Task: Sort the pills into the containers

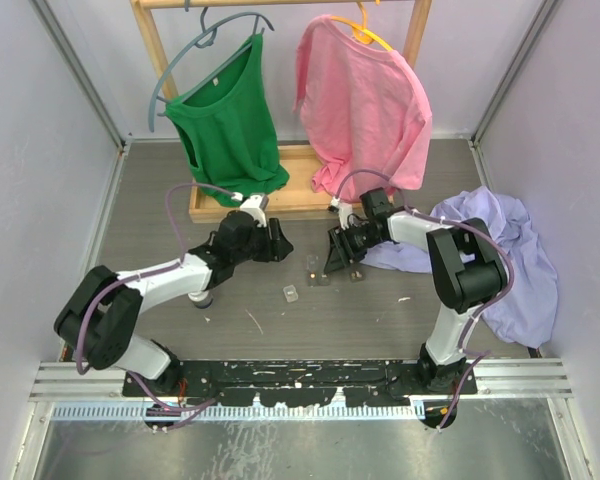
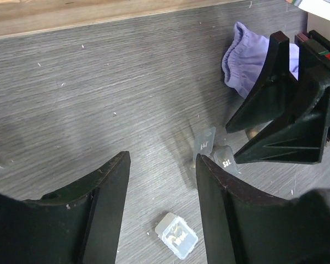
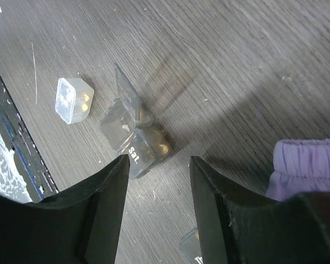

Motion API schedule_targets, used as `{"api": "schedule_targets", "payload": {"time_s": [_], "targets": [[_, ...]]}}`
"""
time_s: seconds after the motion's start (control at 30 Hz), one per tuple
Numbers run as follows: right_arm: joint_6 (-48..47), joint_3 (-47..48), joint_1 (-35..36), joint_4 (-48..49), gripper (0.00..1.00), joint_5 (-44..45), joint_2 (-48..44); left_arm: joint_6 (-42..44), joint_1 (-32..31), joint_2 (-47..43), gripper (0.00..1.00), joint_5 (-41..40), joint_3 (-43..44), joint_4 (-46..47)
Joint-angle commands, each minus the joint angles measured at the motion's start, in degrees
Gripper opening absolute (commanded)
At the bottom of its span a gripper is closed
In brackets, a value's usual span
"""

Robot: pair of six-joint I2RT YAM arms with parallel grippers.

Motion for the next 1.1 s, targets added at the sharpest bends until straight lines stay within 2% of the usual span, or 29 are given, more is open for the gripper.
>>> {"api": "schedule_targets", "payload": {"time_s": [0.0, 0.43, 0.6, 0.83, 1.07], "targets": [[-2.4, 2.9, 1.2, -3.0, 0.54, -1.5, 1.1, 1.4, 0.3, 2.5, 0.52, 0.3, 3.7, 2.9], [-2.6, 4.3, 3.2, -4.1, 0.48, 0.1, 3.4, 1.9, 0.4, 11.4, 0.48, 2.4, 7.8, 3.1], [-2.7, 4.7, 3.7, -4.4, 0.43, 0.7, 3.9, 2.0, 0.4, 13.4, 0.47, 3.6, 8.8, 3.5], [-3.0, 5.3, 4.4, -4.7, 0.37, -0.1, 4.2, 0.6, 0.4, 14.2, 0.43, 5.0, 8.1, 5.0], [-3.1, 5.5, 4.6, -5.0, 0.39, -0.1, 4.2, -0.8, 0.4, 13.9, 0.42, 5.8, 6.9, 5.6]]}}
